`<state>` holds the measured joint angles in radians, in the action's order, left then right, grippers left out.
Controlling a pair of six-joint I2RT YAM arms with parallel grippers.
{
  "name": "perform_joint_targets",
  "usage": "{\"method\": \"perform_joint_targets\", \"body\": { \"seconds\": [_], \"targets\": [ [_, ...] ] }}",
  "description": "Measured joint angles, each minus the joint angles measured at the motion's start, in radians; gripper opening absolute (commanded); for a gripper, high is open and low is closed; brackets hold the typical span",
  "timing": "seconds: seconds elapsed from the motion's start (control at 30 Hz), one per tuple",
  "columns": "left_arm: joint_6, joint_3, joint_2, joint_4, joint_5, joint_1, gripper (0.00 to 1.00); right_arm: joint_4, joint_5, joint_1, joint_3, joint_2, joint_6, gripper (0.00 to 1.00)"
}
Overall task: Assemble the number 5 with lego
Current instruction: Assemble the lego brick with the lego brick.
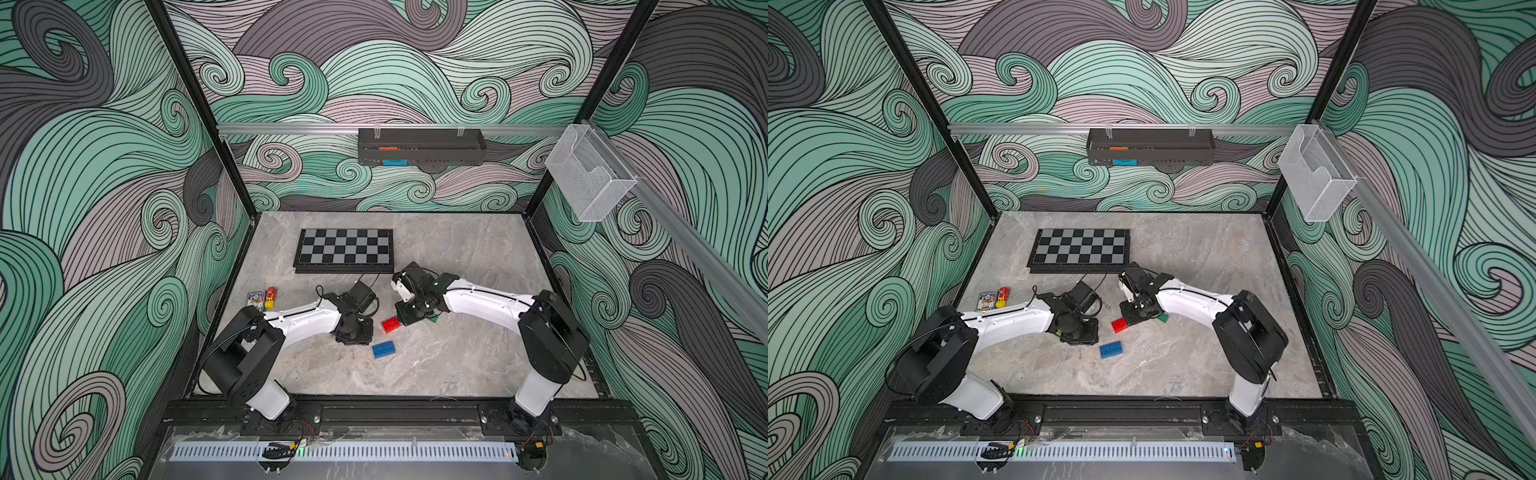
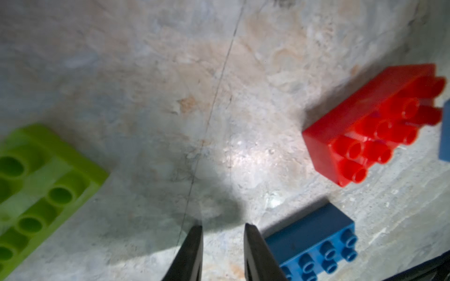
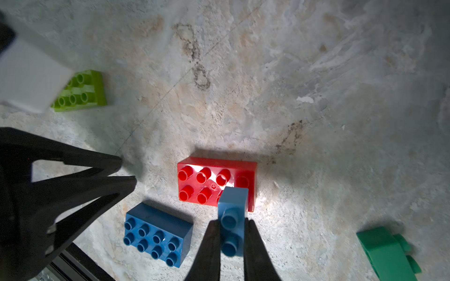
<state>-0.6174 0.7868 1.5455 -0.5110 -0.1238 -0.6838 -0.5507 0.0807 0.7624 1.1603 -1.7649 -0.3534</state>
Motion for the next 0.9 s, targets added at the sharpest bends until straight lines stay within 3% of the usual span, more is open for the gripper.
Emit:
{"method": "perform_joint_targets", "body": {
  "seconds": [0.9],
  "targets": [
    [-0.004,-0.023,-0.027,-0.013,0.035,0.001,0.34,-0.02,-0.049,0.006,0.11,-0.114,0.067,0.13]
  ]
}}
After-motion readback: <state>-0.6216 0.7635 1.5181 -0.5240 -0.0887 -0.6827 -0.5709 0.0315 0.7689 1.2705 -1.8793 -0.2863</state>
